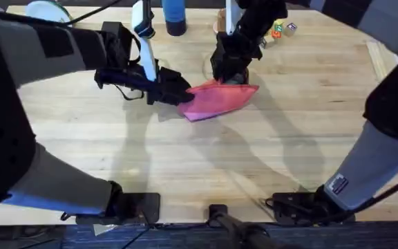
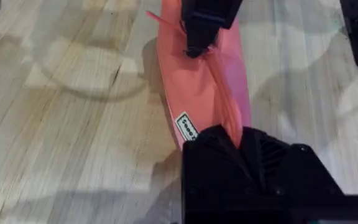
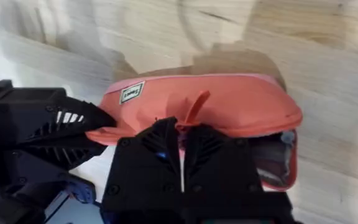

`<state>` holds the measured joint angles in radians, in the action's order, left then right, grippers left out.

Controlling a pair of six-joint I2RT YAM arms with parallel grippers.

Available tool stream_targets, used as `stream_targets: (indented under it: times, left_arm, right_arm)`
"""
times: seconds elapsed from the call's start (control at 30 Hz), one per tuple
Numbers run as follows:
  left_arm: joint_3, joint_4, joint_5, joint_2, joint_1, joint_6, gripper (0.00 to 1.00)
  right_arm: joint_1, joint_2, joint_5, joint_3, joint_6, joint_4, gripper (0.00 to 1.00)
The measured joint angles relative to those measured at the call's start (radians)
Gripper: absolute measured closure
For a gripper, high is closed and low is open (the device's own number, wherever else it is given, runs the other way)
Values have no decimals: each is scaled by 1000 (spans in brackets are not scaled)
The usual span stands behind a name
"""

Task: Unzip the bag, pick up the pens from the table one at a time and place them inside, then zip the bag closed.

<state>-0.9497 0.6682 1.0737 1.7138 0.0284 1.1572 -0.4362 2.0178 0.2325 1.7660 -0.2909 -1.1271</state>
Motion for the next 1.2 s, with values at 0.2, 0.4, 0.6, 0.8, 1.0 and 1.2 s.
stream_targets:
  times: [0.2,0.4,0.6,0.8,1.0,1.2]
  left_arm:
    - [0,-8,1,0,2,0,959]
    - [0,-8,8,0,10,-3,958]
    - [0,-6,16,0,14,-4,958]
    - [0,-2,18,0,14,-6,958]
    - [0,-8,27,0,16,-6,959]
    - [0,-11,31,0,21,-6,959]
  right_arm:
    - [23,0,-21,0,4,-9,970]
    - [97,0,1,2,7,-23,970]
    - [177,0,20,26,11,-39,970]
    - [259,0,5,42,30,-40,970]
    - [316,0,13,43,38,-46,970]
    - [344,0,31,42,66,-45,970]
